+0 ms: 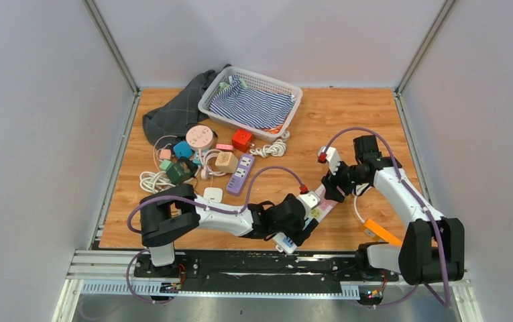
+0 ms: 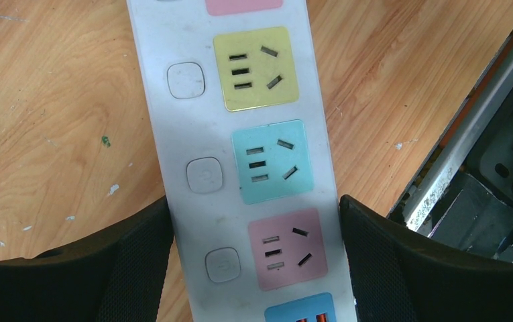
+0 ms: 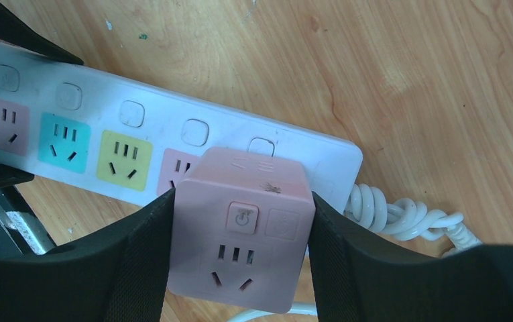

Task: Pull the plug off the socket
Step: Remove the plug from the socket.

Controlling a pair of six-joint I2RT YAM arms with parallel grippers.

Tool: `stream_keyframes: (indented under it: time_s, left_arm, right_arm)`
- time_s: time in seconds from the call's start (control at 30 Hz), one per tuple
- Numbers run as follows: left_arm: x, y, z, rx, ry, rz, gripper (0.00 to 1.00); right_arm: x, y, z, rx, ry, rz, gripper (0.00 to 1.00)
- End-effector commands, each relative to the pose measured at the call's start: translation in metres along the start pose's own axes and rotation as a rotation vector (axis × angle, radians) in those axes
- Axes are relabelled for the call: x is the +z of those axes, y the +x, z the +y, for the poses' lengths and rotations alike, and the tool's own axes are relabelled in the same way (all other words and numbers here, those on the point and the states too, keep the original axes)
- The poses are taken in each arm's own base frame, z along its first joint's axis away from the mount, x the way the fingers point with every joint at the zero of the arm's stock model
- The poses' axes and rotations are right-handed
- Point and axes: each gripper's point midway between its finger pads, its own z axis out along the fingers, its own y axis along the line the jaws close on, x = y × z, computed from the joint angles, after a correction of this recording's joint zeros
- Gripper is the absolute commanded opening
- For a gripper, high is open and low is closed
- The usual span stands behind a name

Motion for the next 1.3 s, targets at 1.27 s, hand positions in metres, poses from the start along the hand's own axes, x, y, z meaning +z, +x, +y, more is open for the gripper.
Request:
stream_keyframes:
  time_s: [1.27]
  left_arm:
    - [0.002, 0.014, 0.02, 0.04, -0.072, 0.029, 0.0]
  right_arm:
    - [-0.023, 0.025, -0.037, 0.136, 0.27, 0.128, 0.0]
